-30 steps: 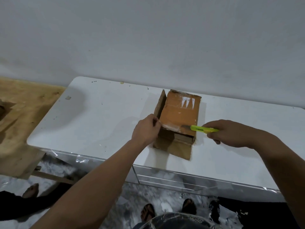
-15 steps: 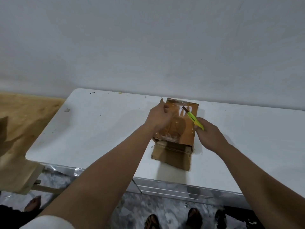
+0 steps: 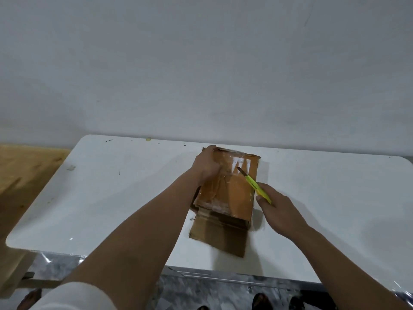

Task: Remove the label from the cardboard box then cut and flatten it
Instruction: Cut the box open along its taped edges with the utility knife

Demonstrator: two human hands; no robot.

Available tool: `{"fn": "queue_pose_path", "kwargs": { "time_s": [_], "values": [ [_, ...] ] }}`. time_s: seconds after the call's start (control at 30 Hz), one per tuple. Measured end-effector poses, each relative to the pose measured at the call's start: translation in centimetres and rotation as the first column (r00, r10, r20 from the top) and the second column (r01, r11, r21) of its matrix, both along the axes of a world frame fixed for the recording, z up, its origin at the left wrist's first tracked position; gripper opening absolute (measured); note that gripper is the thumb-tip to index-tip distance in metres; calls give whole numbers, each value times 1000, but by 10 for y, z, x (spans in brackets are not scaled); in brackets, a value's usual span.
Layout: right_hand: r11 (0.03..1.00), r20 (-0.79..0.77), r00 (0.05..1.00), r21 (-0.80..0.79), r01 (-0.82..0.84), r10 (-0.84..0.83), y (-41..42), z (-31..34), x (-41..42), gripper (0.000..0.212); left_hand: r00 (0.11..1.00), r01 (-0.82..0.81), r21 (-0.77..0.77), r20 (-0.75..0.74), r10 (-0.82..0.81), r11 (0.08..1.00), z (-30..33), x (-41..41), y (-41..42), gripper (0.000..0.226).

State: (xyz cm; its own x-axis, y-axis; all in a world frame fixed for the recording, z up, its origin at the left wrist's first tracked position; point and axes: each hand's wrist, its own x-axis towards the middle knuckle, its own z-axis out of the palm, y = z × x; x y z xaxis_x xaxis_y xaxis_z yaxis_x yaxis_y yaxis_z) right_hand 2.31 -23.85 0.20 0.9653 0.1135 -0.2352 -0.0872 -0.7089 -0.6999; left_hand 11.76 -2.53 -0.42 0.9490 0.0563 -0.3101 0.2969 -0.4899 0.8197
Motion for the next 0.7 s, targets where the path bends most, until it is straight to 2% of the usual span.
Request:
{"fn": "queue_pose_path", "kwargs": {
  "time_s": [0.23,0.33,0.47,0.57,0.7],
  "values": [
    [1000,30,1000,-1,-11,11,-28,25,27,29,998,68,-127,2,-68,990,-2,-19,12,62],
    [988,-14,991,-83,-133,133,-32,40,45,29,990,127,-174,-33,-135,977,-1,-24,17,63],
    [942,-43,964,-207,-265,261,-26,53,63,15,985,147,-202,-63,-162,968,-2,-26,21,70],
    [911,-40,955,-292,-293,294,-18,56,75,21,986,140,-214,-56,-155,967,-2,-26,23,74],
    [896,-41,952,-328,-301,304,-13,54,84,23,990,122,-240,-46,-137,963,-2,-27,23,74]
  ]
}}
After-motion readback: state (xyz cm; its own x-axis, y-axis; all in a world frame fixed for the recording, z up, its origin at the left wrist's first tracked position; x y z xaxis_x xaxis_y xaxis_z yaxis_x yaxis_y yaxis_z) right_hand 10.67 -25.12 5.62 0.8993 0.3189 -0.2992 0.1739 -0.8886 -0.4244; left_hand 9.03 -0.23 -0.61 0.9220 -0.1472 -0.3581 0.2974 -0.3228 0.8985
